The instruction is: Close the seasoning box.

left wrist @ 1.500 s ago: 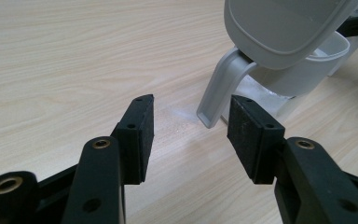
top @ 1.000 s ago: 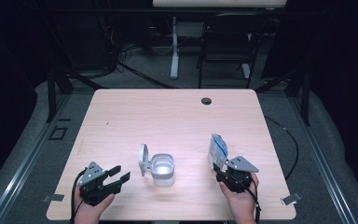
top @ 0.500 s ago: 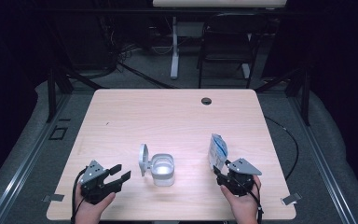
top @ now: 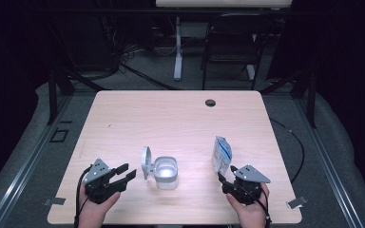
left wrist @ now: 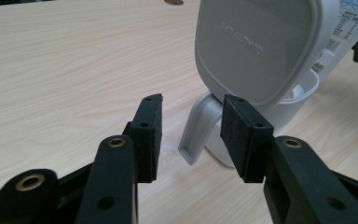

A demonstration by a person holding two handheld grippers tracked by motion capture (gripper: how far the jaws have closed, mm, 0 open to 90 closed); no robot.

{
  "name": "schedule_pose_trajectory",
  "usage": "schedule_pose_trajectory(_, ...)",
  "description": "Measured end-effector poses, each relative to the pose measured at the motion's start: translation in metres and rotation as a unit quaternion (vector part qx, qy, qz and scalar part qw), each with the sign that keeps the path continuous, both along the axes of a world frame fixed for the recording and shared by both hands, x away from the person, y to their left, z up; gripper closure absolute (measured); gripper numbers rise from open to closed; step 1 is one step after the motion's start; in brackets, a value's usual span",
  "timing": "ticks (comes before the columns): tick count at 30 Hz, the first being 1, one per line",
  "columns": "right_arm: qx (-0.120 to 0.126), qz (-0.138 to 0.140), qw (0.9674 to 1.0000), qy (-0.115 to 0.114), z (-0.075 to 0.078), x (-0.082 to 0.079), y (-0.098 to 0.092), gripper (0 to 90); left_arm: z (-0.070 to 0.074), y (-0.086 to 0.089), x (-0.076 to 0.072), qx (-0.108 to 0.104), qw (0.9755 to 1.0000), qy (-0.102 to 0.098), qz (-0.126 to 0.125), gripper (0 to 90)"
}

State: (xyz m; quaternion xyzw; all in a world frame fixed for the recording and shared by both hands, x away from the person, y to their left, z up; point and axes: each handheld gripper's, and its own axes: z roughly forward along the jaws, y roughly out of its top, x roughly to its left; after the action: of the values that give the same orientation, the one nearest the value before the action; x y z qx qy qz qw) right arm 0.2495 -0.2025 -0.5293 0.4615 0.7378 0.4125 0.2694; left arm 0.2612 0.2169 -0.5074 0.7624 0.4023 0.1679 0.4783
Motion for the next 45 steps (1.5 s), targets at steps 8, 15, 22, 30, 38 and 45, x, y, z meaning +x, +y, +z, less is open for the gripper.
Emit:
schedule_pose_trajectory(8, -0.005, -0.001, 1.0000, -0.005, 0.002, -0.012, -0.004, 45.7, 0.013, -0.006, 0.002, -0.003, 0.9998, -0.011, -0.015, 71.4)
schedule_pose_trajectory(15, -0.005, -0.003, 0.9999, -0.014, 0.002, -0.022, -0.004, 45.5, 0.019, -0.015, 0.003, -0.001, 0.9994, -0.016, -0.031, 87.0)
schedule_pose_trajectory(22, -0.001, 0.000, 0.9998, -0.018, -0.002, -0.030, -0.001, 44.9, 0.026, -0.024, 0.007, 0.002, 0.9989, -0.021, -0.041, 90.0)
schedule_pose_trajectory(30, 0.004, -0.008, 0.9998, -0.018, -0.004, -0.035, -0.002, 44.9, 0.030, -0.031, 0.010, 0.002, 0.9986, -0.024, -0.048, 90.0)
schedule_pose_trajectory(38, 0.007, -0.011, 0.9998, -0.018, -0.009, -0.037, -0.005, 44.9, 0.029, -0.038, 0.012, 0.005, 0.9982, -0.021, -0.055, 90.0)
schedule_pose_trajectory(45, 0.006, -0.014, 0.9998, -0.016, -0.011, -0.035, -0.006, 44.9, 0.024, -0.047, 0.015, 0.010, 0.9975, -0.013, -0.068, 90.0)
